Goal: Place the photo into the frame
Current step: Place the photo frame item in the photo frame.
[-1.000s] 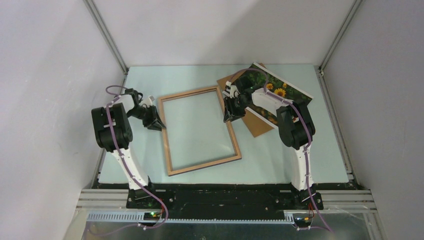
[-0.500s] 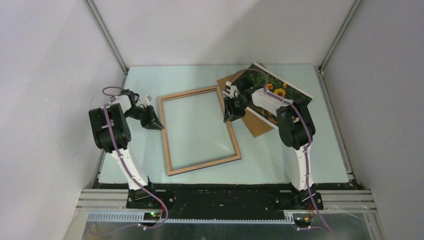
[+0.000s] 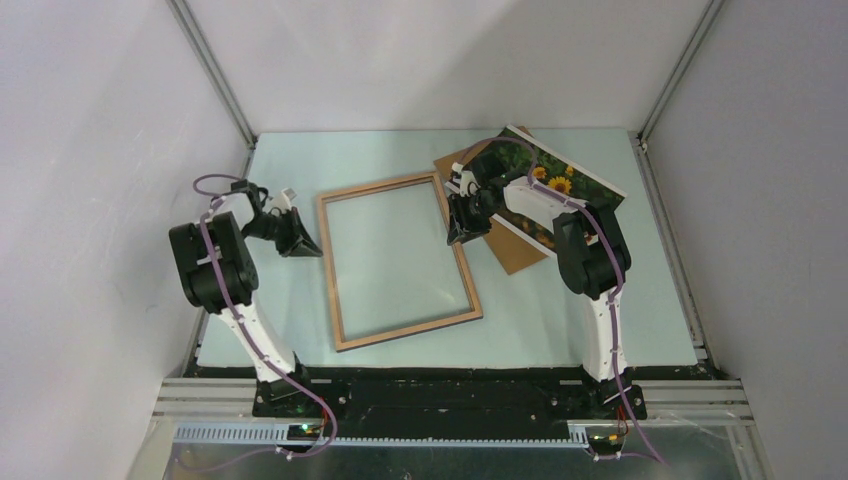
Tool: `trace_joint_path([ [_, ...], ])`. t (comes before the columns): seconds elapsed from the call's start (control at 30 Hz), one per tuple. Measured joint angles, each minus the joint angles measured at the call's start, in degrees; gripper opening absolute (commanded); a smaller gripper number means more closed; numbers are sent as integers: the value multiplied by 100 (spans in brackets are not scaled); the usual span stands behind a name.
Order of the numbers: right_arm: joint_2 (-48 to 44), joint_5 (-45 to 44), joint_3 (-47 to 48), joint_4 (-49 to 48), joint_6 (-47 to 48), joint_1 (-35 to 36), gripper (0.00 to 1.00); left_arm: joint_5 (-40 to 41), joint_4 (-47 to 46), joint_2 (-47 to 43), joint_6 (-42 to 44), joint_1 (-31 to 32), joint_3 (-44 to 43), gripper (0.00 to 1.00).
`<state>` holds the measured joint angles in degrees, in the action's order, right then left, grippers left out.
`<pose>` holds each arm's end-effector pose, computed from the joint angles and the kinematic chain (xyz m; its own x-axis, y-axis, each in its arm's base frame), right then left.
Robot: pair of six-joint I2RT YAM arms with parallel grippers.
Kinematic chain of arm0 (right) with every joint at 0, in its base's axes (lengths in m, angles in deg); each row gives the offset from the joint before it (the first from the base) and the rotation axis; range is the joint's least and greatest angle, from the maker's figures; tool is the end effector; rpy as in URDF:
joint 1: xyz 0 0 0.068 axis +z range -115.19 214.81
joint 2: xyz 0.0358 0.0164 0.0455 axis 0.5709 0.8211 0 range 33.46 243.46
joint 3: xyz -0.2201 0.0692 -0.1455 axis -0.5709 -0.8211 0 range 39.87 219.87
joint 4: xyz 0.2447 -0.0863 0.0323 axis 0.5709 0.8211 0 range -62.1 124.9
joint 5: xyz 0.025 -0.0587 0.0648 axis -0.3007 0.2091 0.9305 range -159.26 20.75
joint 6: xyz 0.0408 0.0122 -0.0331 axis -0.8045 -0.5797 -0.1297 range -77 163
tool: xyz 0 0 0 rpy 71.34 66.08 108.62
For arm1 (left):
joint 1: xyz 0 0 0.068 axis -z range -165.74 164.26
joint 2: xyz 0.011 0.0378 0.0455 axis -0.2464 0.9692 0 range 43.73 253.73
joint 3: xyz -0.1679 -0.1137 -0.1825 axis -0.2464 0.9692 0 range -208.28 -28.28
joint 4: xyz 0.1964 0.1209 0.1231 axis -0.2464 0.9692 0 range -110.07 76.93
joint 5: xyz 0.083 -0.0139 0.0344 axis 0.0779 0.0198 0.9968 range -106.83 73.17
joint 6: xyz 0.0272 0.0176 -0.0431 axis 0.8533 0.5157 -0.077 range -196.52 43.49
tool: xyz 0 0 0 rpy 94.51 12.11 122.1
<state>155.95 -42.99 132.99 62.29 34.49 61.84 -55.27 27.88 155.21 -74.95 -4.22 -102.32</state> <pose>0.3951 0.2193 0.1733 -0.8763 -0.2981 -0.3784 -0.4571 0.7624 0.4580 0.3445 0.0918 0.1563 -0.9505 -0.2951 -0.0973 -0.1750 0.7672 -0.6171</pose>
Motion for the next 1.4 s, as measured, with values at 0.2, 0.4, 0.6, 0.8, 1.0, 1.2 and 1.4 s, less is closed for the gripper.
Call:
trace_joint_path([
  [0.2,-17,2,-35,-35,0,0,47,-396,68,-254,55,-46,26,1],
  [0.4,-46,2,-81,-72,2,0,47,-525,83,-236,116,-52,20,1],
  [0.6,-101,7,-188,-120,4,0,47,-448,83,9,184,-166,-37,0],
  [0.8,-101,7,-212,-122,4,2,47,-96,133,127,330,-442,-52,13],
  [1.0,-101,-11,-232,-122,4,20,47,105,168,341,483,-575,-146,46],
  [1.2,-101,-39,-236,-122,22,35,47,-28,247,404,549,-592,-184,63],
  [1.4,-101,-46,-236,-120,24,50,46,-286,289,415,671,-608,-184,66],
])
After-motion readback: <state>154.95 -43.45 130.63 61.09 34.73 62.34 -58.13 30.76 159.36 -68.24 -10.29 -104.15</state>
